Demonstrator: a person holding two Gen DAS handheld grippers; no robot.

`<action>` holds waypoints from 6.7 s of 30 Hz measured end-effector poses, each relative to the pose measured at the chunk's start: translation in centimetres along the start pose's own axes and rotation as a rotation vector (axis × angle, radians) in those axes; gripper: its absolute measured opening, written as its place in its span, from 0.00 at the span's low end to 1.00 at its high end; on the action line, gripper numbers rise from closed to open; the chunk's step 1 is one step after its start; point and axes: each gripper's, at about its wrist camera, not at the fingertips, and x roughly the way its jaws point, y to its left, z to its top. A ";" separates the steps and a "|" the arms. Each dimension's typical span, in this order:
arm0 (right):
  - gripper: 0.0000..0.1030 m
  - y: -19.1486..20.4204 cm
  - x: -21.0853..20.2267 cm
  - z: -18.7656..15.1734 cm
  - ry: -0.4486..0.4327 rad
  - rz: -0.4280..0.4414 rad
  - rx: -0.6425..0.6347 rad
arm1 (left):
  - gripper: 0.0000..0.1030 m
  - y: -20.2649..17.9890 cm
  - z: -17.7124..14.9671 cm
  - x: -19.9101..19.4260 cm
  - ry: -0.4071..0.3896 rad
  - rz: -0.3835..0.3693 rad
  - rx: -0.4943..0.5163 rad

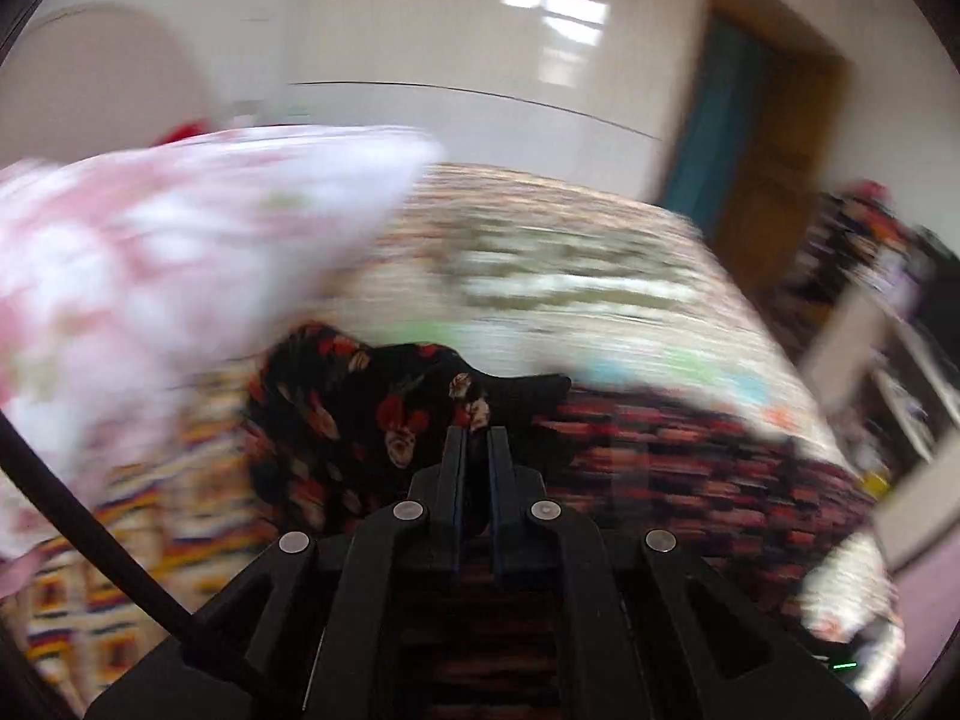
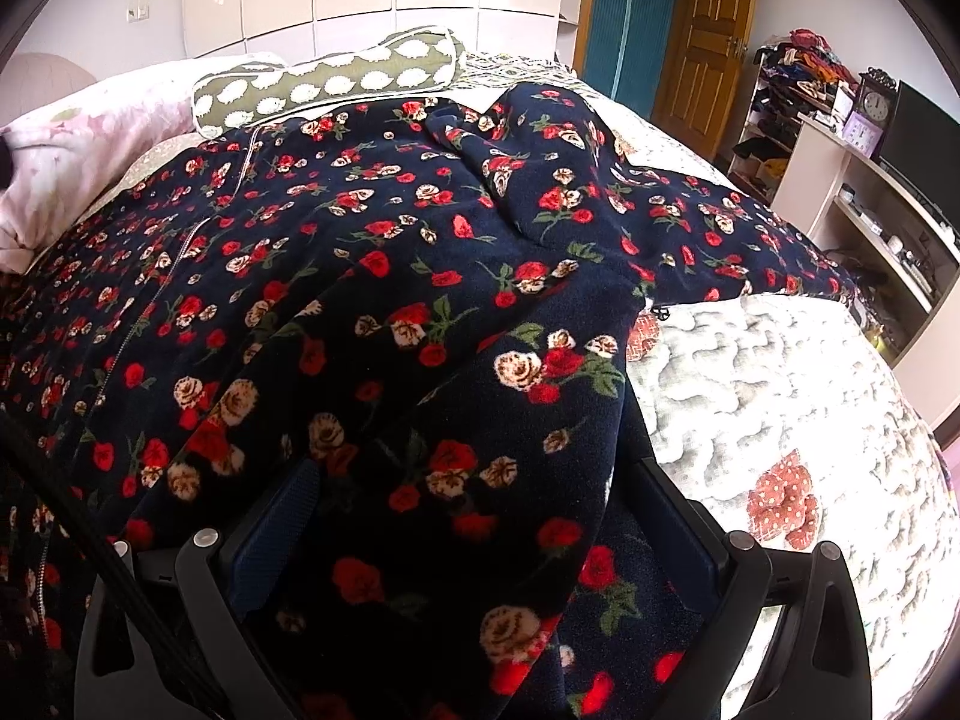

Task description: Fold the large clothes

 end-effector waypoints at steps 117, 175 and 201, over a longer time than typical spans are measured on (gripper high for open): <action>0.71 -10.4 -4.3 -8.4 0.226 0.822 0.394 | 0.44 12.6 -28.9 -6.3 0.227 -0.262 -0.319; 0.04 -4.0 -15.4 0.5 0.031 0.748 -0.032 | 0.08 11.2 -17.5 -10.0 0.073 -0.216 -0.346; 0.73 -8.2 8.5 19.9 0.090 0.577 0.605 | 0.54 18.0 -6.2 7.2 0.015 -0.084 -0.835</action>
